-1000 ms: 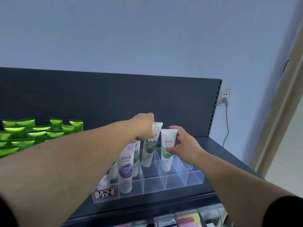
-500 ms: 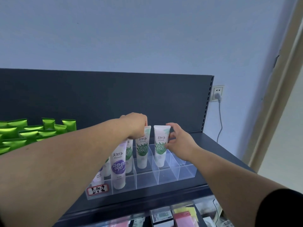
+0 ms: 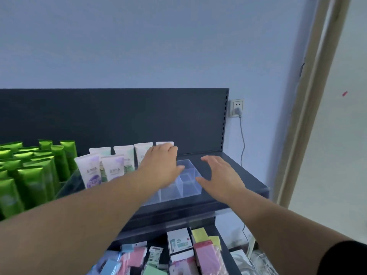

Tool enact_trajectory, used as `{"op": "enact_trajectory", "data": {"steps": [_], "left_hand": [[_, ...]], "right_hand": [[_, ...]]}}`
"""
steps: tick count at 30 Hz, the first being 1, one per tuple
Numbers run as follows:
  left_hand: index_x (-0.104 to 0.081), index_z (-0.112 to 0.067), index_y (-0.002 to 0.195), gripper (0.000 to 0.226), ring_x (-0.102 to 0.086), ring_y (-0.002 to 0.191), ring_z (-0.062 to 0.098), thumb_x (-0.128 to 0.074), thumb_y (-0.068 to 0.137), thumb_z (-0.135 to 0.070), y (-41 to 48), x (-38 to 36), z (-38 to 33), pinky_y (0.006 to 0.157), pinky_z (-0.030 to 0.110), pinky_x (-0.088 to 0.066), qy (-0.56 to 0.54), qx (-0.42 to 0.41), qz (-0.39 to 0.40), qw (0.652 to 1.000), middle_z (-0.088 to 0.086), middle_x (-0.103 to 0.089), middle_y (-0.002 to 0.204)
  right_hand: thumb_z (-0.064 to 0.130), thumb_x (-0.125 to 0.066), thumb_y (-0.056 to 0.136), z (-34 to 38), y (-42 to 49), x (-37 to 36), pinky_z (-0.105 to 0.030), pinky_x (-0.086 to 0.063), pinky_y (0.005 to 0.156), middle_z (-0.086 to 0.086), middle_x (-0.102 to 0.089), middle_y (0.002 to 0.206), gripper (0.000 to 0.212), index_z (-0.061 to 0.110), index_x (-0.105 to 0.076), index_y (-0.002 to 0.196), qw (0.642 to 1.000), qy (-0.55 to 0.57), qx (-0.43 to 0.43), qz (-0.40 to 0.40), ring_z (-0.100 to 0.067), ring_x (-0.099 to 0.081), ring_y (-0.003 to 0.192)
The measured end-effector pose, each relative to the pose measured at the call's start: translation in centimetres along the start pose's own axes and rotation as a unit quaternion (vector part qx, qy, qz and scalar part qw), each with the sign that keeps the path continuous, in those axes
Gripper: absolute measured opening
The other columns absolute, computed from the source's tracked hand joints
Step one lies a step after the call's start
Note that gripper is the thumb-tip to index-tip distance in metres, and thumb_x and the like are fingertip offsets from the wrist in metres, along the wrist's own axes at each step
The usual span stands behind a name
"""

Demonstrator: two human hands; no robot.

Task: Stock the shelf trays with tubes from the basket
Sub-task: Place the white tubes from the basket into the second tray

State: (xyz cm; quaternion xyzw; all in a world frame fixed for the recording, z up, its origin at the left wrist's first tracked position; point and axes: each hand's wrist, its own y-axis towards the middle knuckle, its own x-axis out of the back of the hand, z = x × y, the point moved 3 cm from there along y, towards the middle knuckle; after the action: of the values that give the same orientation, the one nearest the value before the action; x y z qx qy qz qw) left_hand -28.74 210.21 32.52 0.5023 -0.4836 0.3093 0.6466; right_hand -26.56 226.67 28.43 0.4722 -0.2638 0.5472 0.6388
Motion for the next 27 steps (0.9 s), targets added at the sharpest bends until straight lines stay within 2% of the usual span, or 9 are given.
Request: {"op": "enact_trajectory", "data": {"steps": [5, 9, 18, 23, 27], "left_hand": [[-0.015, -0.015, 0.150, 0.073, -0.017, 0.143, 0.020, -0.042, 0.094, -0.053, -6.2, -5.2, -6.7, 0.117, 0.033, -0.013, -0.056, -0.018, 0.030, 0.998, 0.002, -0.019, 0.156], [-0.001, -0.019, 0.152, 0.080, -0.004, 0.147, 0.020, -0.039, 0.093, -0.058, -10.1, -9.8, -11.3, 0.119, 0.034, -0.007, -0.051, -0.021, 0.082, 0.995, 0.000, -0.003, 0.160], [-0.004, -0.023, 0.152, 0.079, -0.008, 0.145, 0.021, -0.046, 0.092, -0.053, -17.9, -20.3, -17.5, 0.118, 0.036, -0.013, -0.076, -0.003, 0.172, 0.982, -0.002, -0.007, 0.158], [0.000, -0.024, 0.152, 0.076, -0.004, 0.146, 0.020, -0.040, 0.094, -0.054, -22.2, -26.6, -17.6, 0.118, 0.035, -0.007, -0.085, 0.032, 0.224, 0.970, -0.001, -0.004, 0.158], [-0.001, -0.026, 0.152, 0.075, -0.004, 0.146, 0.021, -0.043, 0.094, -0.051, -26.6, -32.2, -16.3, 0.118, 0.037, -0.010, -0.093, 0.068, 0.268, 0.957, 0.000, -0.002, 0.159]], "right_hand": [[0.051, -0.053, 0.092, -5.5, -6.5, 0.4, -0.030, -0.019, 0.117, 0.008, -0.021, 0.156, 0.064, 0.030, -0.029, 0.147, 0.999, -0.040, 0.000, -0.010, -0.013, -0.020, 0.144], [0.055, -0.049, 0.091, -10.8, -12.0, -1.2, -0.034, -0.018, 0.119, 0.007, -0.014, 0.159, 0.066, 0.031, -0.025, 0.148, 0.998, -0.035, -0.038, 0.025, -0.015, -0.016, 0.146], [0.053, -0.048, 0.092, -20.1, -22.2, -8.1, -0.035, -0.017, 0.119, 0.006, -0.013, 0.159, 0.066, 0.032, -0.022, 0.149, 0.984, -0.035, -0.114, 0.133, -0.017, -0.014, 0.146], [0.054, -0.048, 0.090, -22.9, -27.0, -14.2, -0.038, -0.015, 0.120, 0.004, -0.007, 0.161, 0.074, 0.035, -0.010, 0.151, 0.967, -0.031, -0.165, 0.192, -0.020, -0.009, 0.148], [0.052, -0.049, 0.091, -24.3, -31.0, -19.8, -0.036, -0.013, 0.120, 0.005, -0.004, 0.161, 0.076, 0.037, -0.005, 0.151, 0.947, -0.014, -0.205, 0.246, -0.020, -0.008, 0.148]]}}
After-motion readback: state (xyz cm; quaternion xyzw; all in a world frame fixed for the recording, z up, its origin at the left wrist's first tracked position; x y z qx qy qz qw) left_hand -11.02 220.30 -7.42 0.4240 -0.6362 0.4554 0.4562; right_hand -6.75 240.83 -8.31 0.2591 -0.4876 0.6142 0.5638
